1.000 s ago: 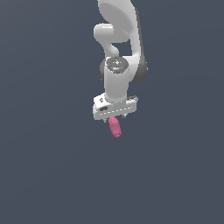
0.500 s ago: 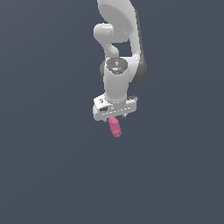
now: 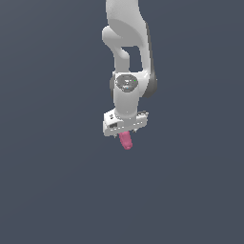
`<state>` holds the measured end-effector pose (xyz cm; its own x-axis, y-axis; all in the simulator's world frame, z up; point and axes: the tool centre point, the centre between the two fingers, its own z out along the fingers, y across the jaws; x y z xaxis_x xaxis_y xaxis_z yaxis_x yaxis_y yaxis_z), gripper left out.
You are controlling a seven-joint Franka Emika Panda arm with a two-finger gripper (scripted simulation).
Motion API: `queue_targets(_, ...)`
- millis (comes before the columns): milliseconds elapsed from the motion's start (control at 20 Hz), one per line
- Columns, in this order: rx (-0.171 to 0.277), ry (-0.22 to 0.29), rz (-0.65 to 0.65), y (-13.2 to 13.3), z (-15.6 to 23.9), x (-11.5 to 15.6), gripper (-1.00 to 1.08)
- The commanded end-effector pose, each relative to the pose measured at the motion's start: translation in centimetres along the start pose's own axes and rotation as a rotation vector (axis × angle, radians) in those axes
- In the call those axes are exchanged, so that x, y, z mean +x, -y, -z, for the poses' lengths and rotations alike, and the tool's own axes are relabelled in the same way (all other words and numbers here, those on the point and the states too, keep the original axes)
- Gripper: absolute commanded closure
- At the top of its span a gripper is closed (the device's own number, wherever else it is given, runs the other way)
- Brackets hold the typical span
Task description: Pick up the object and move it to a goal position.
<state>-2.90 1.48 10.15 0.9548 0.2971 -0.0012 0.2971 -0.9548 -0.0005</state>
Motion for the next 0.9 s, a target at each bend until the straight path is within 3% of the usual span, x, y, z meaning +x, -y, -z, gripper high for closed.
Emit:
queue_targets(0,0.000,-0.001,0.001,0.00,-0.67,0.06,-0.92)
queue_targets(150,0.000,-0.001,0.001,-0.03,-0.90,0.12,-0.92)
queue_targets(200,0.000,-0.001,0.001,-0.03,-0.90,0.12,1.08)
queue_targets(850,0.000,-0.001,0.001,0.19,-0.64,0.28,1.08)
